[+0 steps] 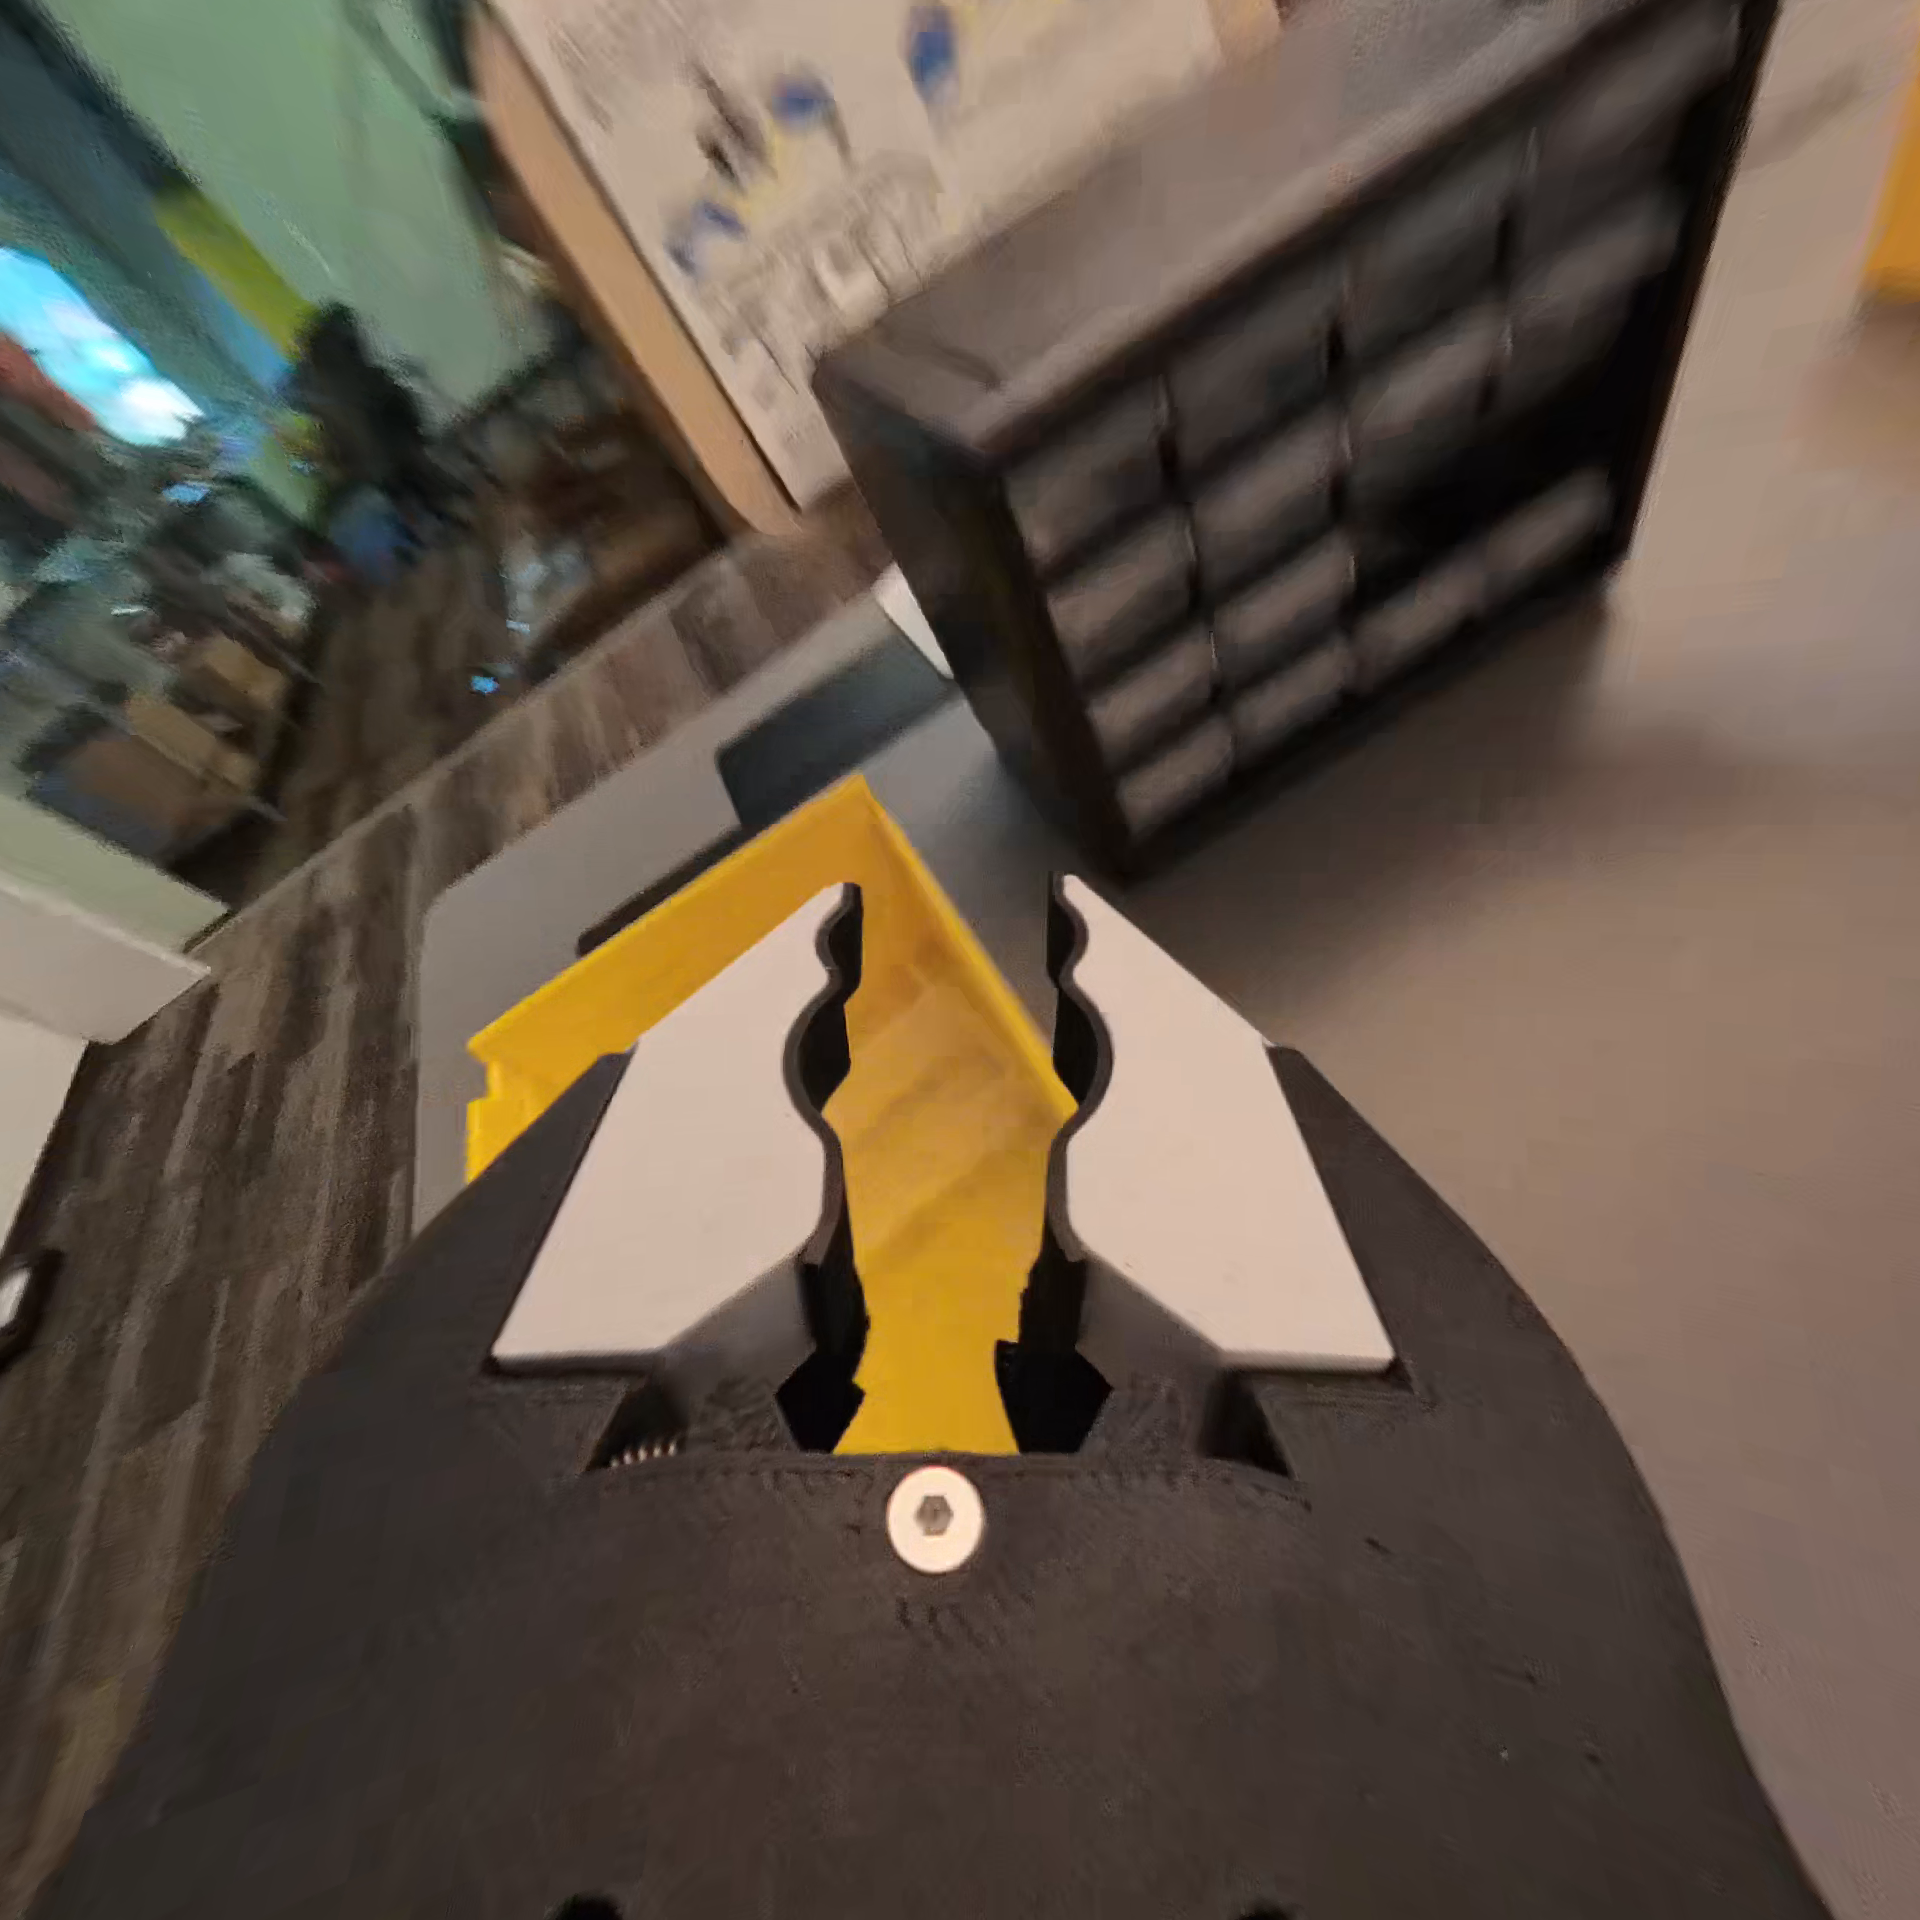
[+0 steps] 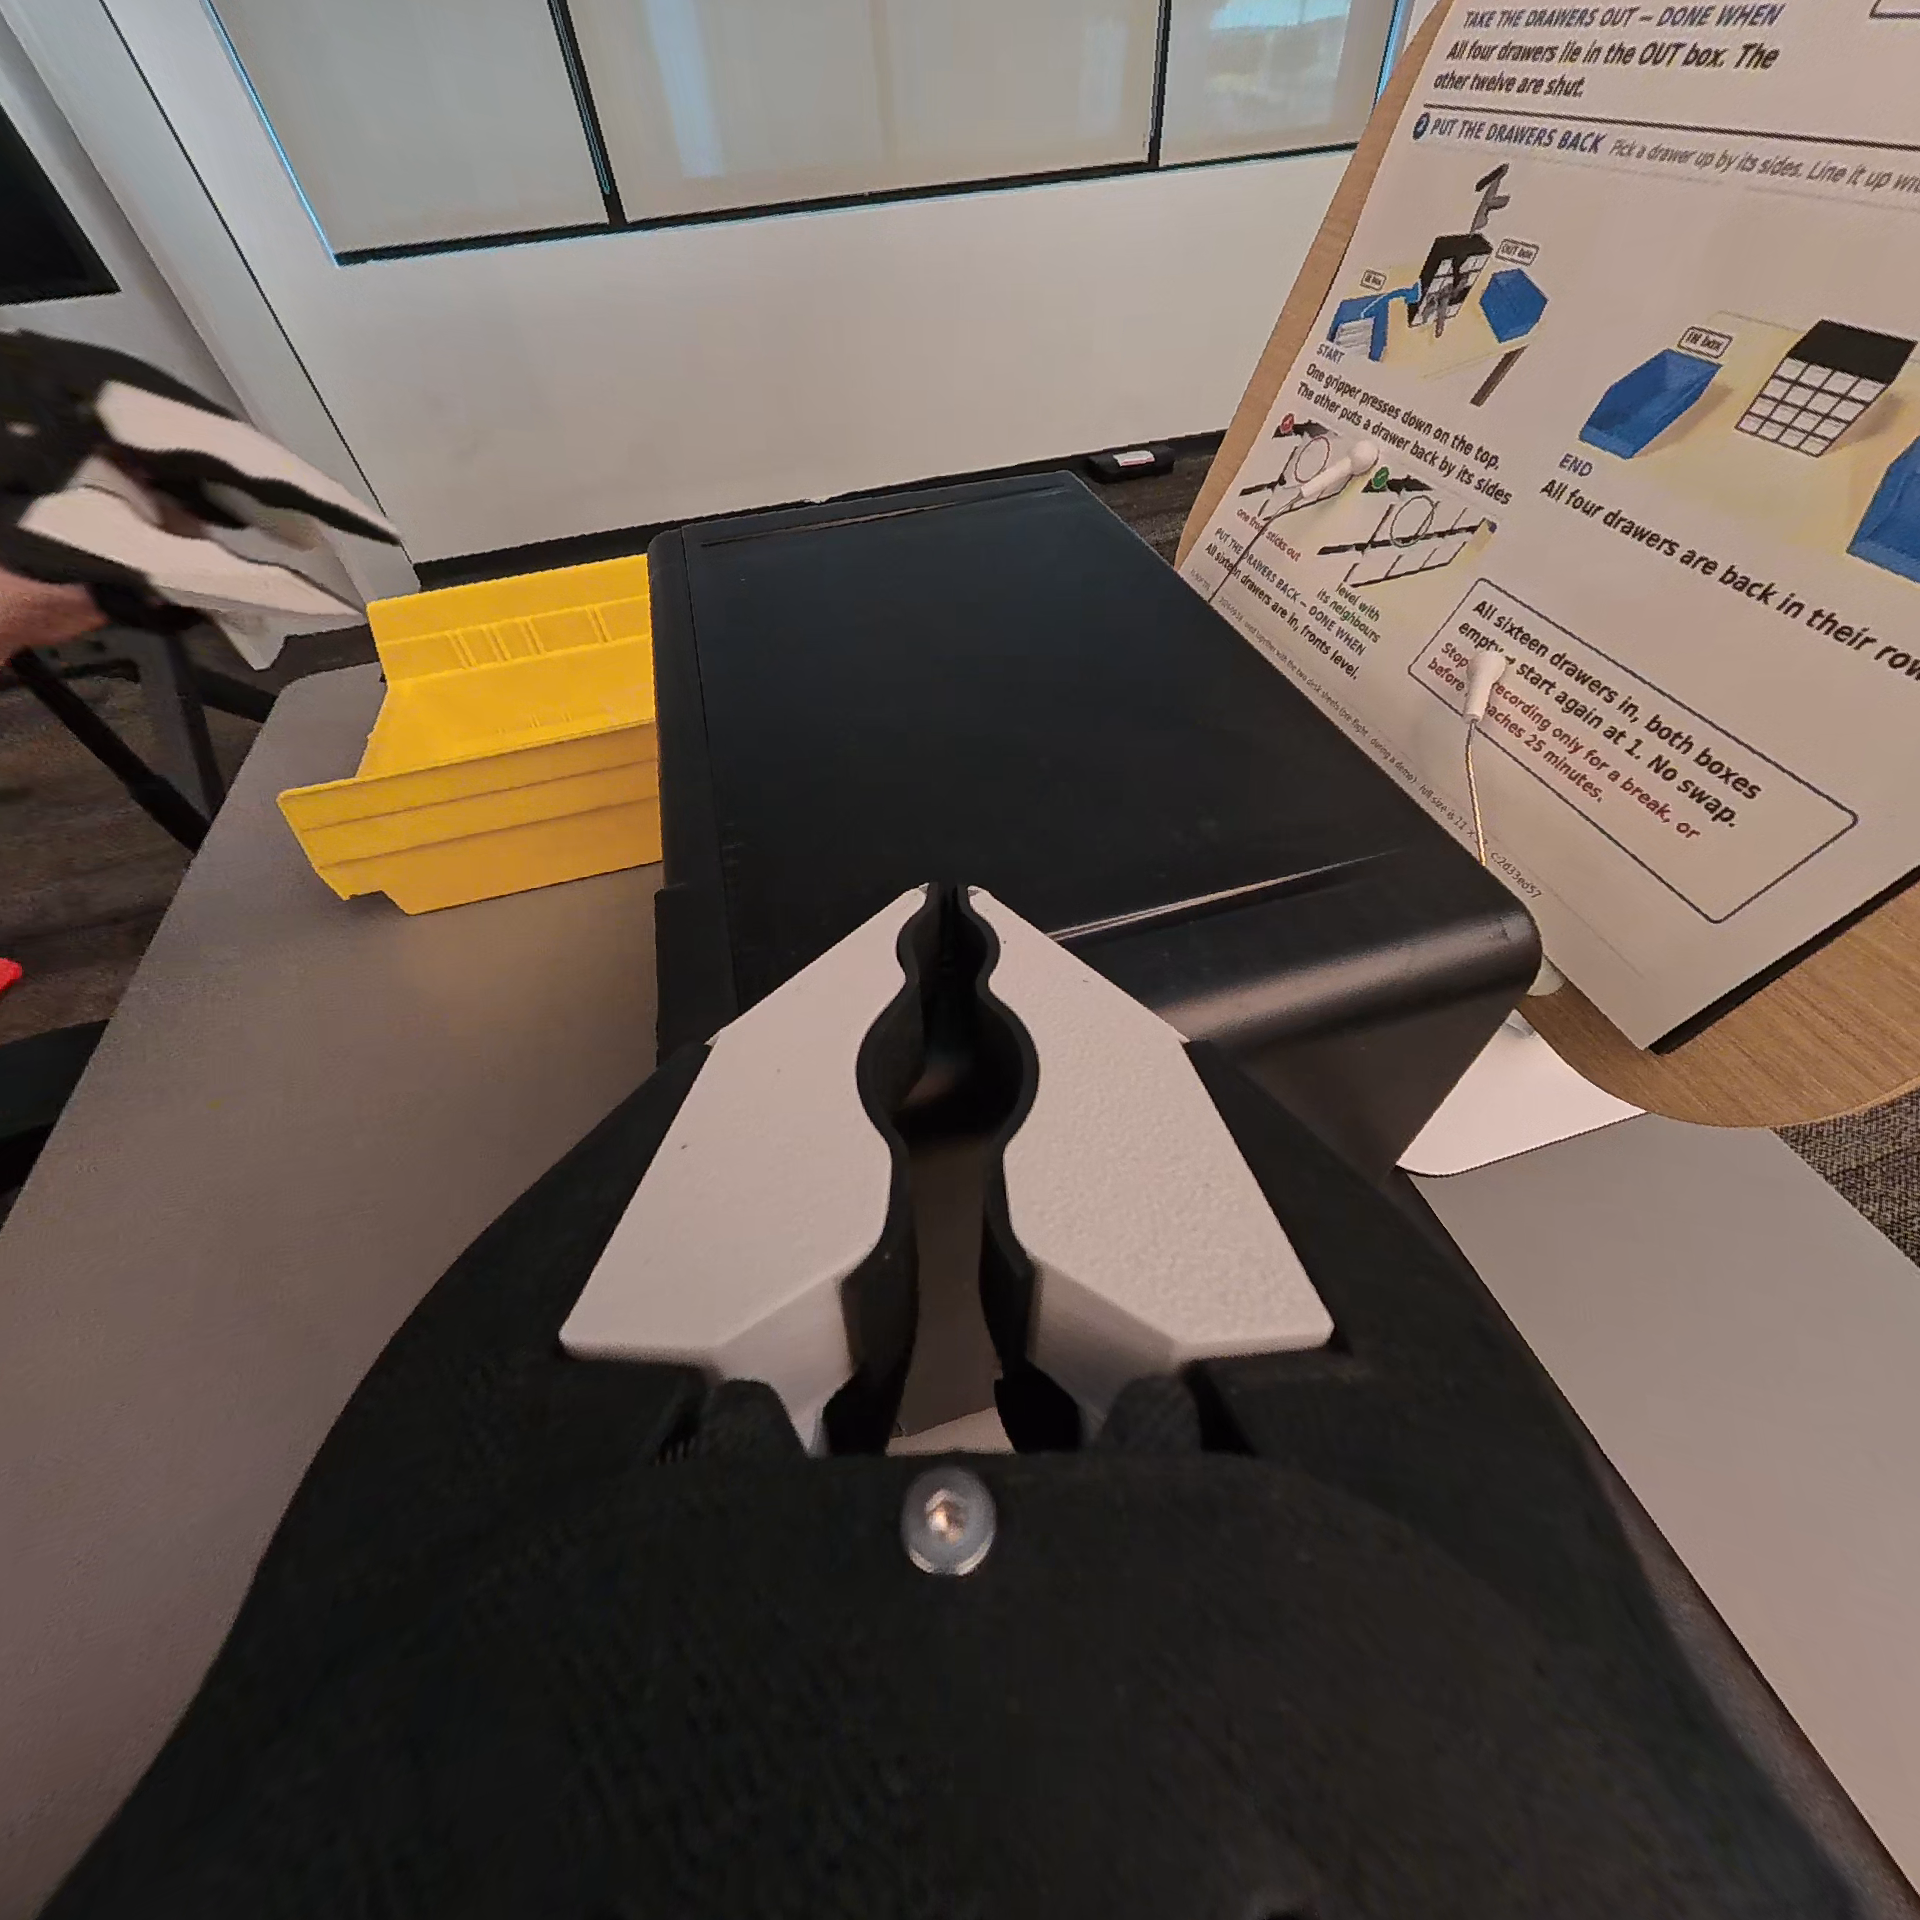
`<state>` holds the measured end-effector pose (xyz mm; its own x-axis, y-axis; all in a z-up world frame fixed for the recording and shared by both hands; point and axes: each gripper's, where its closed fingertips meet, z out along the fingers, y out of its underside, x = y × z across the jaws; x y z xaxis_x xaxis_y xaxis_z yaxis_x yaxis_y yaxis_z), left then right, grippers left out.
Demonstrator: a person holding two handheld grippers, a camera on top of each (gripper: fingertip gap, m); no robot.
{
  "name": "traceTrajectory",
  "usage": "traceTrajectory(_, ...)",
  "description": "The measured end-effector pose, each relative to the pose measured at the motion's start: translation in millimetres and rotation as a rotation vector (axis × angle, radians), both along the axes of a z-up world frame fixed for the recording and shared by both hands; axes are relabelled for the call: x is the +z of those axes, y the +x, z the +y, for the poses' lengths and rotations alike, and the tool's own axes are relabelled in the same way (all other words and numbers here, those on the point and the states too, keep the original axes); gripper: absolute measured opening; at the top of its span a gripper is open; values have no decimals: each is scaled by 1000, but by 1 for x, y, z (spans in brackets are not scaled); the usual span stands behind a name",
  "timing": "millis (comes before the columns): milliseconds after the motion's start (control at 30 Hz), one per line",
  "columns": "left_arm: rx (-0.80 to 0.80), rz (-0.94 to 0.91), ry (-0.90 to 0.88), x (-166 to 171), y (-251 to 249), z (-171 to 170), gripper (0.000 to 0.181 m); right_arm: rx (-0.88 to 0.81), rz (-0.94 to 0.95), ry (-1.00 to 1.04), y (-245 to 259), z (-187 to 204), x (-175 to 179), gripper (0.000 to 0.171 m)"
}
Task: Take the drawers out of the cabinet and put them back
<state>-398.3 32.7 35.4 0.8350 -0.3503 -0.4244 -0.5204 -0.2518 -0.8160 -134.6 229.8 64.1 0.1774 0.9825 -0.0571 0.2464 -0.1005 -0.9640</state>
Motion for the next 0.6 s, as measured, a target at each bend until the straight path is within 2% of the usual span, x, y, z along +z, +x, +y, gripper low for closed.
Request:
traceTrajectory(67, -49, 120, -96, -23, -34, 5, 36, 0, 1, 0, 0, 0, 0, 0)
traceTrajectory(133, -103, 197, -203, -50, -53, 12, 30, -3, 0, -4, 0, 1, 0, 0)
traceTrajectory(333, -213, 277, -474, -123, -70, 34, 36, -8, -2, -2, 0, 1, 0, 0)
traceTrajectory(500, -222, 287, -638, -162, -86, 37, 40, -13, -4, -4, 0, 2, 0, 0)
traceTrajectory(600, -200, 314, -707, -175, -94, 34, 28, -17, -2, -6, 0, 3, 0, 0)
